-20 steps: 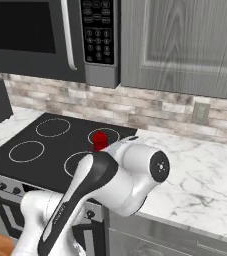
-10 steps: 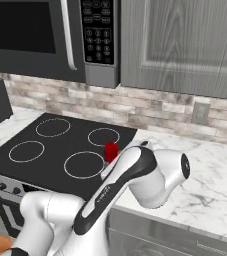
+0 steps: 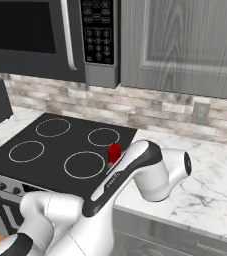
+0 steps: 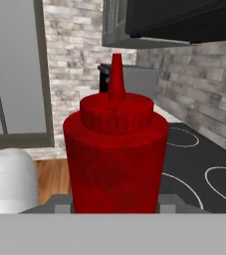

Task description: Take 2 condiments from the cabinet and move them on the counter near the stove.Make sure the condiments are lined up with each other, next to each other.

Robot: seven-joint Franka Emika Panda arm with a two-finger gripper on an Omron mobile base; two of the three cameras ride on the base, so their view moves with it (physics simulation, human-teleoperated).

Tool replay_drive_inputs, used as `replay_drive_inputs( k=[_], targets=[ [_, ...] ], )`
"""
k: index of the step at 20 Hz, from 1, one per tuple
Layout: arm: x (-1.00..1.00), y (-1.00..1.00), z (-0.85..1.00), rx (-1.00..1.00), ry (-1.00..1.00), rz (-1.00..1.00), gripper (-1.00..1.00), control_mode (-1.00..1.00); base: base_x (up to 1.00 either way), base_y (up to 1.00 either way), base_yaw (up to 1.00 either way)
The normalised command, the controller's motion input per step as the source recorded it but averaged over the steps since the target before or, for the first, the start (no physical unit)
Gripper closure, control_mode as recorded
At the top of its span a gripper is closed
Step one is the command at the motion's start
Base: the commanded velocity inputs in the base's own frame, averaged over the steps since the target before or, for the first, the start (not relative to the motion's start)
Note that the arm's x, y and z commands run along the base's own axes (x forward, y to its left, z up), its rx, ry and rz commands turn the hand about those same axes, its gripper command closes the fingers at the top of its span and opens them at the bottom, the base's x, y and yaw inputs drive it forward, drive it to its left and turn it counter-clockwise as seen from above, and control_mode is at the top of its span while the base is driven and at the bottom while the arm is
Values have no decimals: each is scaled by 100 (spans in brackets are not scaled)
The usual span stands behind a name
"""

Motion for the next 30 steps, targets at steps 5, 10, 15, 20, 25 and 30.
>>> replay_drive_inputs(
  k=[5,10,15,20,25,30],
  targets=[
    [10,0,-8,0,2,0,100,-100,0,0,0],
    [15,0,-22,-1,1,0,100,-100,0,0,0],
    [10,-4,-34,0,0,0,100,-100,0,0,0],
    [8,-10,-34,0,0,0,100,-100,0,0,0],
    [10,-11,-28,0,0,0,100,-100,0,0,0],
    [13,-12,-28,0,0,0,100,-100,0,0,0]
  ],
)
